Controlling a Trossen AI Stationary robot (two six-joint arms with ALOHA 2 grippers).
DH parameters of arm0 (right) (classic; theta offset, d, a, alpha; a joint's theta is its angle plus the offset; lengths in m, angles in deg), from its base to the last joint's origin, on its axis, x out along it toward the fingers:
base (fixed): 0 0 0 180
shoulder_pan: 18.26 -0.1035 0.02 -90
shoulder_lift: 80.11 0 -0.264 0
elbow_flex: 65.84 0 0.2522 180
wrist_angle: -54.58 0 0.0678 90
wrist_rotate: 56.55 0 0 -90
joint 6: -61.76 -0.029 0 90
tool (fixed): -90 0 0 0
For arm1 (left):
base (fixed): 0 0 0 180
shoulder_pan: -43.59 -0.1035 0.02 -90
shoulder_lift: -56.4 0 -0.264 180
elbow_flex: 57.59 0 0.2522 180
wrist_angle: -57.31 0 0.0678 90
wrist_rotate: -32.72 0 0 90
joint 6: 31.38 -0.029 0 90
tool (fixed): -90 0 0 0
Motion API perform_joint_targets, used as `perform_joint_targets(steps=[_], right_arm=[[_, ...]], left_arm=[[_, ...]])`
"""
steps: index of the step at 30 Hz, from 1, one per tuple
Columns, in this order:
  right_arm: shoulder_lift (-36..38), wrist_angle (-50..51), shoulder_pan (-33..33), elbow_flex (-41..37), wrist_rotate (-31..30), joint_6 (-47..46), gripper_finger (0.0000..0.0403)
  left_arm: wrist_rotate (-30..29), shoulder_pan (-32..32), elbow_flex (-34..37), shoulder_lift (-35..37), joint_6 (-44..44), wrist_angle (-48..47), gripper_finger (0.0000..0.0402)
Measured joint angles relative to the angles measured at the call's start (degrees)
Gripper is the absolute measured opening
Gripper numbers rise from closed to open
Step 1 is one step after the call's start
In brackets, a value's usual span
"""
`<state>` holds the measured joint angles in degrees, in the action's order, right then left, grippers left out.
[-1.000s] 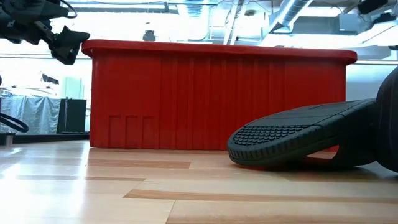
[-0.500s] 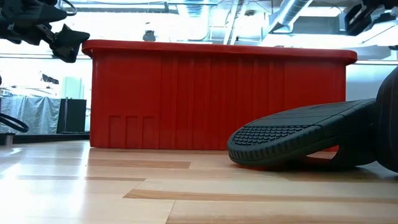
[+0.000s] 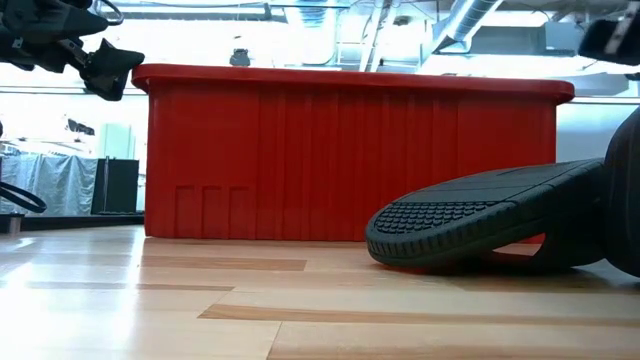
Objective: Pick and place slides into bin
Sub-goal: Put the black slides into the red bin
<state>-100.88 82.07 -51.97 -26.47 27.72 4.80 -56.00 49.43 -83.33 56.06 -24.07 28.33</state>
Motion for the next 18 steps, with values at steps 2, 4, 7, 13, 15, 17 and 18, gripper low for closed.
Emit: perform_joint_targets(steps=[2,4,7,13,15,17,18], right_arm=[[-3.7,-0.1,0.0,0.0,1.2,-3.7,0.0008],[-6.7,-0.6,0.0,0.0,1.2,-6.2,0.0022],[-9.9,-0.9,-0.2,0.0,1.2,-9.8,0.0051],[-15.8,-1.8,-0.8,0.0,1.4,-17.2,0.0109],[-18.6,-3.2,-1.3,0.0,1.9,-19.5,0.0123],[-21.4,-5.8,-2.0,0.0,2.0,-22.0,0.0134],[-23.0,-6.8,-2.2,0.0,2.0,-22.7,0.0139]], left_arm=[[0.0,0.0,0.0,0.0,0.0,0.0,0.0263],[0.0,0.0,0.0,0.0,0.0,0.0,0.0263],[0.0,0.0,0.0,0.0,0.0,0.0,0.0263],[0.0,0.0,0.0,0.0,0.0,0.1,0.0263],[0.0,0.0,0.0,0.0,0.0,0.1,0.0263],[0.0,0.0,0.0,0.0,0.0,0.1,0.0263],[0.0,0.0,0.0,0.0,0.0,0.1,0.0263]])
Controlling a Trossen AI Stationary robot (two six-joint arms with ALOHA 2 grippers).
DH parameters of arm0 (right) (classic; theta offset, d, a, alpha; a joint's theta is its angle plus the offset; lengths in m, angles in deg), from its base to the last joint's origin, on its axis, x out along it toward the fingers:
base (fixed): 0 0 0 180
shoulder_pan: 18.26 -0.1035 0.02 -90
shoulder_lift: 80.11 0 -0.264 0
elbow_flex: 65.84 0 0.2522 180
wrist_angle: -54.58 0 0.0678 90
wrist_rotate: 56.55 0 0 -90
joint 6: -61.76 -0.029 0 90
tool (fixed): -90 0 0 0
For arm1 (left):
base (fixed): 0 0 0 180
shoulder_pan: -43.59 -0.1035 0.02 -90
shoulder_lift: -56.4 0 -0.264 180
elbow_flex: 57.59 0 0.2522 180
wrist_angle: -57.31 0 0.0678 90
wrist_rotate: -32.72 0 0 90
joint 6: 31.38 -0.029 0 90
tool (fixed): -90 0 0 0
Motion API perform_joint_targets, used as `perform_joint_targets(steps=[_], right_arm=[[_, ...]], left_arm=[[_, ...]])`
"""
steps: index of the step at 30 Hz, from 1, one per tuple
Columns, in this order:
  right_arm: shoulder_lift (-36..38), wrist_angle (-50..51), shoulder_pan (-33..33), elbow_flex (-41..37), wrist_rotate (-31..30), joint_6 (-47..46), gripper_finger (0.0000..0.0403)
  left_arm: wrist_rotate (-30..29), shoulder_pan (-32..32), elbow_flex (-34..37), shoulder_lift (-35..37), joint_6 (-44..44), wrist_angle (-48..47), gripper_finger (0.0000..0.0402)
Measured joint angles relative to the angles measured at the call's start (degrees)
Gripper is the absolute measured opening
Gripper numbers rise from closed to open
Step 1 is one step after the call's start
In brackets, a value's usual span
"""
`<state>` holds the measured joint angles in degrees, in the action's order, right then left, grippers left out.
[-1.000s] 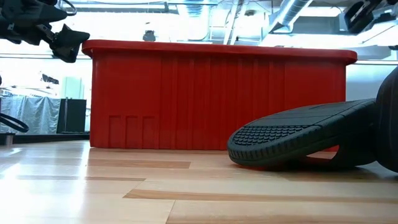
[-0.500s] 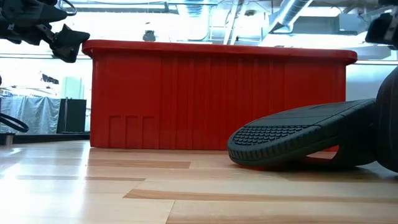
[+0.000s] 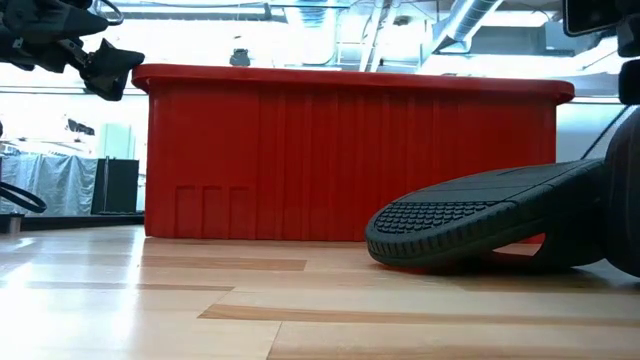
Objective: Pick and place slides into bin
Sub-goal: Put the black slides into the red bin
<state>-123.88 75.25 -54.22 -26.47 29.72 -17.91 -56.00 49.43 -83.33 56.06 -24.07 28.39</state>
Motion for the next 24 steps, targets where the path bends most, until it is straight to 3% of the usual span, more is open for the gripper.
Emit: perform_joint_targets(steps=[6,13,18,24], right_arm=[[-10.3,-8.0,-0.4,0.0,0.0,-2.9,0.0157],[-21.4,-17.1,-0.3,0.0,2.0,-3.5,0.0148],[-24.9,-17.5,-0.2,0.2,6.3,-5.8,0.0136],[-24.7,-17.5,1.0,0.3,6.7,-6.0,0.0135]], left_arm=[[0.0,0.0,0.0,0.0,0.0,0.0,0.0263],[0.0,0.0,0.0,0.0,0.0,0.0,0.0263],[0.0,0.0,0.0,0.0,0.0,0.0,0.0263],[0.0,0.0,0.0,0.0,0.0,0.0,0.0263]])
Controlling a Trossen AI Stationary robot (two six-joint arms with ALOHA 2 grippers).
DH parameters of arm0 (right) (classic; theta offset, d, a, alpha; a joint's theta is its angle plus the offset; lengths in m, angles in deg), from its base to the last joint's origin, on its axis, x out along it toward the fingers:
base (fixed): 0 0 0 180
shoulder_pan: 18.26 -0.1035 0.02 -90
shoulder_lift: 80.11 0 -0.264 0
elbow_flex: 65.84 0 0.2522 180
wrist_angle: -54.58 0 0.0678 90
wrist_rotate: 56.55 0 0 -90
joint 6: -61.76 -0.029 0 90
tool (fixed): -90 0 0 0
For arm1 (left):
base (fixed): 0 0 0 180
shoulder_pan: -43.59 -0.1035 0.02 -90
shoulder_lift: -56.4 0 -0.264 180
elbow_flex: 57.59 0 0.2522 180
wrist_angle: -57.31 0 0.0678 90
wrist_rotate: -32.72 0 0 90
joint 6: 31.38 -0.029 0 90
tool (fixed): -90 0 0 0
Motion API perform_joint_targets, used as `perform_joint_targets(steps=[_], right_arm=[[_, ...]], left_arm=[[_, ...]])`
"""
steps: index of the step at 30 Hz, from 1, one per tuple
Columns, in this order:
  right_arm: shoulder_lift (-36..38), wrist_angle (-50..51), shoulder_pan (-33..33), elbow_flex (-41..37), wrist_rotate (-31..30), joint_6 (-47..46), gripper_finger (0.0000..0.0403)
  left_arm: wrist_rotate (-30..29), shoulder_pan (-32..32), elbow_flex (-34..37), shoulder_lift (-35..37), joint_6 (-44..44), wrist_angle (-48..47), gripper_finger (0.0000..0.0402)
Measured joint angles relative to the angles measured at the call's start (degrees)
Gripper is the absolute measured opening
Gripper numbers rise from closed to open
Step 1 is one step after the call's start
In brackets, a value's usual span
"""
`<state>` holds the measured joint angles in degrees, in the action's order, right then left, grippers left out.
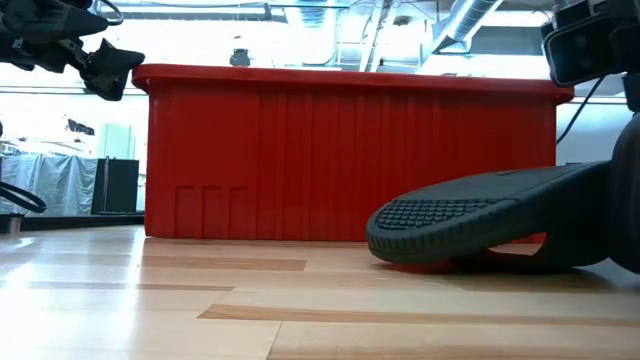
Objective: Pick and place slides into bin
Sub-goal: Put the black slides into the red bin
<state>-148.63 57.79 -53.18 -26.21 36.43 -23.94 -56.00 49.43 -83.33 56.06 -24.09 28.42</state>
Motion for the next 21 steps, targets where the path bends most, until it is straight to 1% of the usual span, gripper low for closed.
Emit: perform_joint_targets(steps=[5,12,21], right_arm=[[0.4,0.2,2.4,-0.1,0.2,1.2,0.0141],[0.4,0.8,4.0,0.0,0.7,3.6,0.0146],[0.4,-2.4,5.1,-0.2,-0.2,6.2,0.0155]], left_arm=[[0.0,0.0,0.0,0.0,0.0,0.0,0.0263],[0.0,0.0,0.0,0.0,0.0,0.0,0.0263],[0.0,0.0,0.0,0.0,0.0,0.0,0.0262]])
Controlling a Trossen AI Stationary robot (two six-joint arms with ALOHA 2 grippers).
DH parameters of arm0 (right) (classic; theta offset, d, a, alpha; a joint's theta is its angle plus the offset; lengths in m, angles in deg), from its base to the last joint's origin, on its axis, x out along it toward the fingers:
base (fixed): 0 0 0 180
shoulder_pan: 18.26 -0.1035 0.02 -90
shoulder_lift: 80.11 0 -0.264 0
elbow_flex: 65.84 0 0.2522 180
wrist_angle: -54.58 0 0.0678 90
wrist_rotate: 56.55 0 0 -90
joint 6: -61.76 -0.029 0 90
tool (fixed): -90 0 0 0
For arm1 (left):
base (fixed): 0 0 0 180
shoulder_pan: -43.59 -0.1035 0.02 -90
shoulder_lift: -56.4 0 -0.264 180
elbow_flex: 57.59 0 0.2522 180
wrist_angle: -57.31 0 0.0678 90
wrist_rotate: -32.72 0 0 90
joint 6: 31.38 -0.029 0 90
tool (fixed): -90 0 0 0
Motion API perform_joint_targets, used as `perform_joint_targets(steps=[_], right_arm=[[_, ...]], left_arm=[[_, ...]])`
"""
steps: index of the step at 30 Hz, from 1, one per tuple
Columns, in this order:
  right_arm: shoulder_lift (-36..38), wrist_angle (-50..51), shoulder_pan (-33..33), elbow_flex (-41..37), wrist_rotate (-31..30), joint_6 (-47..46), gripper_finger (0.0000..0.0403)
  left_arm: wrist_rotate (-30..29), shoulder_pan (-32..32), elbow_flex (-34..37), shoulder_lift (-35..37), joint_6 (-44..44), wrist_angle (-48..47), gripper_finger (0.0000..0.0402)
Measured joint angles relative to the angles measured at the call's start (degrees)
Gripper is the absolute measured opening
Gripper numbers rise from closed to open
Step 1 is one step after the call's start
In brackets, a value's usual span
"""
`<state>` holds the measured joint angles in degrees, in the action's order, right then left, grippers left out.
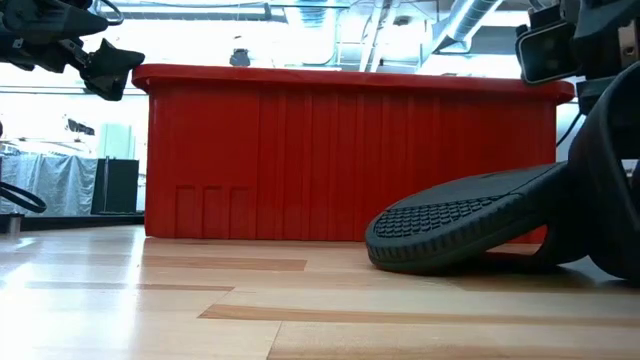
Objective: Pick and place slides into bin
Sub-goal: Put the black slides into the red bin
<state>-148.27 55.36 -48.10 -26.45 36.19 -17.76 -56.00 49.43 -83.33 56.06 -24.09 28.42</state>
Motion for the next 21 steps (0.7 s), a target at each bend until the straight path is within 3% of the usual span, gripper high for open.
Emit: perform_joint_targets(steps=[17,21], right_arm=[[7.2,11.7,-0.1,0.0,0.6,-0.2,0.0138],[7.3,14.2,-0.1,0.0,5.3,-1.6,0.0143]], left_arm=[[0.0,0.0,0.0,0.0,0.0,0.0,0.0262],[0.0,0.0,0.0,0.0,0.0,0.0,0.0262]])
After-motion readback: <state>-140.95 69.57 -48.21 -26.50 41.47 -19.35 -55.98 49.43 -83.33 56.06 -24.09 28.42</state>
